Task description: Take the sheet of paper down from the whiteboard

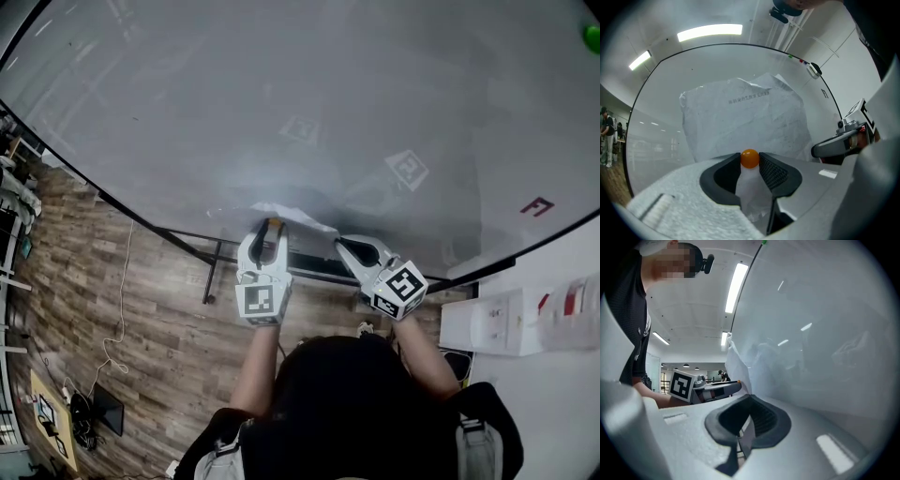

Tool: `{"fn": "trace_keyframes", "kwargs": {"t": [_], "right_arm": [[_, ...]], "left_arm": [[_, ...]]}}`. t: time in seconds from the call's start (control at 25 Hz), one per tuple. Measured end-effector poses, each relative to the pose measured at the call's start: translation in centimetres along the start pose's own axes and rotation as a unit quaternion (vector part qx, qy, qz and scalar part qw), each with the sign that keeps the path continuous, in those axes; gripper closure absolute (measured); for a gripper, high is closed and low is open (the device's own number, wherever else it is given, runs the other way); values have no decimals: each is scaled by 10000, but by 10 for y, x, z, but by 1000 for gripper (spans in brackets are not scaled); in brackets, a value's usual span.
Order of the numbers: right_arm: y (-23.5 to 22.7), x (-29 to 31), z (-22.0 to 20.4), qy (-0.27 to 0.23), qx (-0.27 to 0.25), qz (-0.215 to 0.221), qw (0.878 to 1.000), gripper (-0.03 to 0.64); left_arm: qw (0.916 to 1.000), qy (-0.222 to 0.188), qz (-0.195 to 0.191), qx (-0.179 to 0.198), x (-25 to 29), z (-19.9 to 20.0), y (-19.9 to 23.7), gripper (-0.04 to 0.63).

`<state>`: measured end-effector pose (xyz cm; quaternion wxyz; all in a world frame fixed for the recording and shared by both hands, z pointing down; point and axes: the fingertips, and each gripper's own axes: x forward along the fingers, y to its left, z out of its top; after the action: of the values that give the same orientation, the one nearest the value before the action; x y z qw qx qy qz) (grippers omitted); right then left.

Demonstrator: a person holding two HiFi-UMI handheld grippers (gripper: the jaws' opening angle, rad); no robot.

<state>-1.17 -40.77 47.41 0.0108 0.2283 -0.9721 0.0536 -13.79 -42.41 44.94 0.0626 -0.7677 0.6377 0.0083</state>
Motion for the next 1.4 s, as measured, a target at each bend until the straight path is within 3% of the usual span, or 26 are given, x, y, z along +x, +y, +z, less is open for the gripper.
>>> {"fn": "trace_keyframes", "kwargs": {"t": [0.44,0.76,1.04,1.4], "right_arm": [[53,10,-33,-68,691,-465,9965,614],[88,5,-44,-69,721,-704,9949,614],[114,-25,-37,-253,788,-691,9942,614],[157,-112,-59,-248,1233,-708,9895,614]], "left_arm": [[9984,431,-346,-134,-67,-48,32,462],[9975,603,-330,-142,-118,-59,52,462],[9984,502,-259,-79,-159,-37,30,462],[9968,796,-82,-77,-253,-37,-38,462]]}}
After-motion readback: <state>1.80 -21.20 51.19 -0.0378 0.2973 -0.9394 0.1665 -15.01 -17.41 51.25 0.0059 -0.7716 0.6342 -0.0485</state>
